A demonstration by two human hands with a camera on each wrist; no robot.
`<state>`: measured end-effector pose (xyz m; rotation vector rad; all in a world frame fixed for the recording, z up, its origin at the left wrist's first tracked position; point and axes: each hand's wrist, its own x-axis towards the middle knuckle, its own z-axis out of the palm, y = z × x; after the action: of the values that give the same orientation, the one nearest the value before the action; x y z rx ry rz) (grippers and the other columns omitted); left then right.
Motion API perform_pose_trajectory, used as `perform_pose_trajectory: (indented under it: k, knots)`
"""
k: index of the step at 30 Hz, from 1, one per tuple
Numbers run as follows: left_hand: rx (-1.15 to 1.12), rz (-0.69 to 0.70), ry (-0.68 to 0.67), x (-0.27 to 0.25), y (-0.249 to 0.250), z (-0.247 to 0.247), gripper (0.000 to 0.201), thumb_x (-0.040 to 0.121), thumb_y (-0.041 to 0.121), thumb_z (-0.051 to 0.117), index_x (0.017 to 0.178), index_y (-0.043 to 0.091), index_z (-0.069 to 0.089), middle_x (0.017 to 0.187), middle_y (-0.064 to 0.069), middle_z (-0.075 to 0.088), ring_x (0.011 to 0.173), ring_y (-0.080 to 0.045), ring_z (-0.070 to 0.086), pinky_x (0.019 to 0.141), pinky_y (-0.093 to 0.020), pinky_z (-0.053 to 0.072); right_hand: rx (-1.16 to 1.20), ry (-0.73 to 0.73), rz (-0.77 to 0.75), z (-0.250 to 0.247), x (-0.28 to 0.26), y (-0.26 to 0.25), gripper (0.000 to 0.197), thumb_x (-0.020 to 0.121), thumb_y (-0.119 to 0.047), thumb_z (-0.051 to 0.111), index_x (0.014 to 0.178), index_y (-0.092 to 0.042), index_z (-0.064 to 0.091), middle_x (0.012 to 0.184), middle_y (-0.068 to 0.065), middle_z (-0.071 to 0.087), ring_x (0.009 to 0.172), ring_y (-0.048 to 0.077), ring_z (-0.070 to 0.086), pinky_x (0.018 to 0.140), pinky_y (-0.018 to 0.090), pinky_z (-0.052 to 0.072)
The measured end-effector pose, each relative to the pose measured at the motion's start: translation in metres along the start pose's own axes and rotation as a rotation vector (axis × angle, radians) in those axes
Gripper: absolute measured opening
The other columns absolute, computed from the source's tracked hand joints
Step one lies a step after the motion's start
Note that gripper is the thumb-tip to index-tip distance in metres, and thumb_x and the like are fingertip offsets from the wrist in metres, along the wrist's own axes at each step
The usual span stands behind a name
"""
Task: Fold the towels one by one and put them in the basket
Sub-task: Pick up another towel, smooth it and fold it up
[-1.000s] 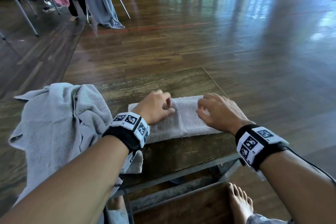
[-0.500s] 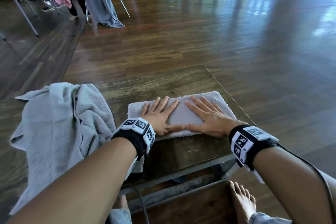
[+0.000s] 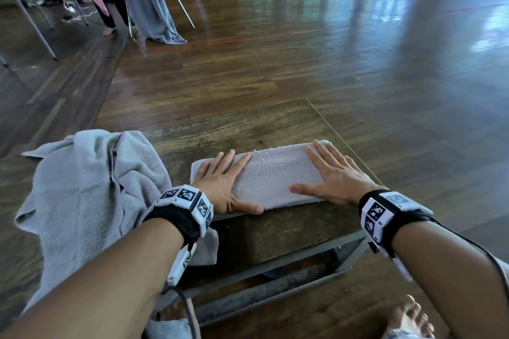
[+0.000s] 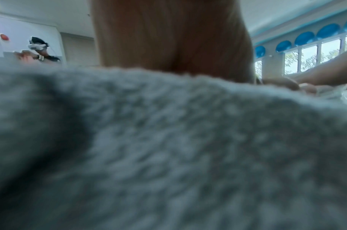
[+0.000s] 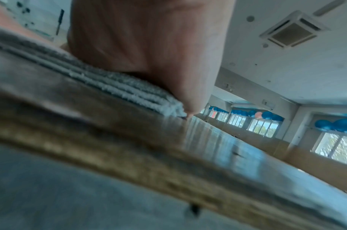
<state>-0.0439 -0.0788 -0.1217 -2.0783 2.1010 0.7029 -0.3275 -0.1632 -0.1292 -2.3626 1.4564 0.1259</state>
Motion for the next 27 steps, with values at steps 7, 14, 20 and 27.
perform_pose_trajectory:
  k: [7, 14, 20, 27]
  knots:
    - [0.003, -0.041, -0.008, -0.009, -0.02, -0.002, 0.138, 0.036, 0.108, 0.038, 0.146, 0.053, -0.025, 0.161, 0.011, -0.029, 0.147, -0.015, -0.03, 0.121, -0.05, -0.011, 0.013, 0.067, 0.016, 0.005, -0.005, 0.007, 0.127, 0.058, -0.108, 0.017, 0.158, -0.037, -0.017, 0.166, -0.017, -0.021, 0.154, 0.008, -0.014, 0.126, 0.04, -0.003]
    - [-0.003, -0.188, -0.096, -0.029, -0.031, -0.011, 0.143, 0.036, 0.106, 0.043, 0.144, 0.05, -0.032, 0.156, 0.009, -0.039, 0.145, -0.018, -0.034, 0.117, -0.058, -0.016, -0.054, 0.05, 0.088, -0.002, -0.008, -0.003, 0.132, 0.057, -0.109, 0.011, 0.16, -0.03, -0.015, 0.167, -0.013, -0.019, 0.155, 0.011, -0.013, 0.126, 0.048, -0.002]
    - [-0.056, -0.122, 0.01, -0.028, -0.032, -0.015, 0.136, 0.045, 0.103, 0.041, 0.153, 0.043, -0.016, 0.163, 0.002, -0.025, 0.147, -0.022, -0.03, 0.117, -0.056, -0.016, -0.151, 0.27, -0.088, -0.021, -0.02, -0.038, 0.086, 0.085, -0.079, 0.038, 0.151, -0.024, 0.03, 0.155, 0.005, 0.036, 0.145, 0.025, 0.024, 0.117, 0.047, 0.028]
    - [-0.143, -0.086, 0.331, -0.029, -0.04, -0.028, 0.038, 0.095, 0.047, 0.053, 0.128, 0.029, 0.056, 0.127, -0.002, 0.057, 0.113, -0.022, 0.057, 0.1, -0.045, 0.046, -0.124, 0.089, -0.191, -0.002, -0.036, -0.099, 0.063, 0.096, -0.061, 0.047, 0.15, -0.033, 0.03, 0.109, 0.009, 0.066, 0.094, 0.029, 0.065, 0.073, 0.037, 0.046]
